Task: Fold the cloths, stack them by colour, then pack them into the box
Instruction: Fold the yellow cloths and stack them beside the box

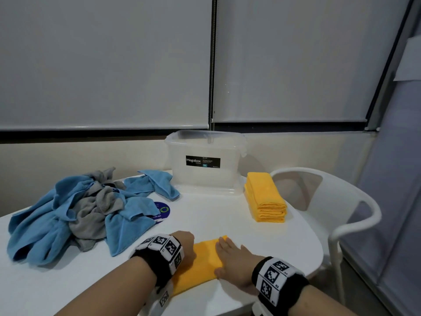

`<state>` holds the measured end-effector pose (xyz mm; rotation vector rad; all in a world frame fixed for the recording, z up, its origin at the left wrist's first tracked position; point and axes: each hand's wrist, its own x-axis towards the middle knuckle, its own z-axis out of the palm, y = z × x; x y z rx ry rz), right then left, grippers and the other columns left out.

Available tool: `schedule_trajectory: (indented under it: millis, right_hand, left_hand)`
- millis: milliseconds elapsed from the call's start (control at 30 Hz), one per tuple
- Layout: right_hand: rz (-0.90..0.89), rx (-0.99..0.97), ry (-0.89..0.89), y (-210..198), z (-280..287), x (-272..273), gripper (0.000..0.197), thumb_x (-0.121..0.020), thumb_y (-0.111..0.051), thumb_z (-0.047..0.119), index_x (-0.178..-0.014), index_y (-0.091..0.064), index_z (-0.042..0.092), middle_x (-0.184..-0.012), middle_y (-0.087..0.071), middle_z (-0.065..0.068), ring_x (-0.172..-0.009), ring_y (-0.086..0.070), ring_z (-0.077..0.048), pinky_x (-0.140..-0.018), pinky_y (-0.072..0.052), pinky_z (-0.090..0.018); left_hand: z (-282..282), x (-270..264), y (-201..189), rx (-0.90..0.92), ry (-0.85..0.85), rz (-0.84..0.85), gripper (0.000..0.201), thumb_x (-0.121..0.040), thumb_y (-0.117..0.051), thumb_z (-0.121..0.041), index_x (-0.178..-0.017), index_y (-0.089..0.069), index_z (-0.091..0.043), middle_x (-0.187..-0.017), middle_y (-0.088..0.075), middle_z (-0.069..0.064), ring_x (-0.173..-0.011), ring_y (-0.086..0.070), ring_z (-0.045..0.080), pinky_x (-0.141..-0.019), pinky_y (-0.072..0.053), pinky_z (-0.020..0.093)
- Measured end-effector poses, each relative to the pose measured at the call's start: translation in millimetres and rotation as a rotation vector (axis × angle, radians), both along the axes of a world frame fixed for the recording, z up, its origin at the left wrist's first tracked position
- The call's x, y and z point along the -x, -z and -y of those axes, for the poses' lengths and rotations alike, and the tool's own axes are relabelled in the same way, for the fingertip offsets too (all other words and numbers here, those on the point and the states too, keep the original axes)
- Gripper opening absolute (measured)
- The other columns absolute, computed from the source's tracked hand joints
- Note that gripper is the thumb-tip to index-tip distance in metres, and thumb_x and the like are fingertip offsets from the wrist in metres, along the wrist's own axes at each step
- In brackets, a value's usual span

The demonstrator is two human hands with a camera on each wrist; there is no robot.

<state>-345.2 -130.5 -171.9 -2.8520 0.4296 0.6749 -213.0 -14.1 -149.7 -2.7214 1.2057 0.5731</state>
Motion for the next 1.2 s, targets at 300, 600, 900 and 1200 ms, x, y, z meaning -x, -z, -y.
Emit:
schedule_trajectory:
  millis: [300,600,900,1200]
  right_hand:
    - [0.643,-0.219,0.271,-18,63,32,0.053,-0.101,-0.037,0.019,-0.151,-0.020,0.024,-0.158,-0.017,-0.004,-0.145,-0.021,-0.018,-0.116,-0.019,-0.029]
    - [1.140,-0.897,0.583,-75,124,16,0.050,-0.096,-0.054,0.027,-0.140,-0.031,0.038,-0.114,-0.061,-0.003,-0.101,-0.064,-0.022,-0.082,-0.055,-0.040]
    - [0.927,-0.216,0.588,-58,238,-26,0.041,-0.099,-0.041,0.022,-0.139,-0.036,0.015,-0.131,-0.052,-0.009,-0.117,-0.053,-0.027,-0.097,-0.044,-0.039]
    - [0.714,-0.083,0.547,-23,250,-31,0.046,-0.100,-0.035,0.030,-0.144,-0.031,0.016,-0.140,-0.043,-0.010,-0.123,-0.047,-0.027,-0.101,-0.040,-0.037]
  left_hand:
    - [30,12,-36,0.375,0.053,-0.346,0.026,-0.096,-0.044,-0.032,-0.119,-0.047,-0.020,-0.115,-0.055,0.004,-0.104,-0.055,0.022,-0.083,-0.041,0.032]
    - [144,13,-79,1.147,-0.058,-0.650,0.022,-0.099,-0.048,-0.030,-0.112,-0.046,-0.013,-0.112,-0.060,0.013,-0.104,-0.059,0.030,-0.093,-0.048,0.052]
    - [249,-21,-39,0.982,-0.169,-0.827,0.044,-0.092,-0.058,-0.017,-0.135,-0.047,-0.018,-0.124,-0.058,0.009,-0.109,-0.059,0.033,-0.087,-0.054,0.051]
    - [260,-28,7,1.000,-0.243,-0.706,0.055,-0.086,-0.063,-0.016,-0.137,-0.043,-0.014,-0.119,-0.059,0.009,-0.104,-0.061,0.030,-0.090,-0.052,0.049]
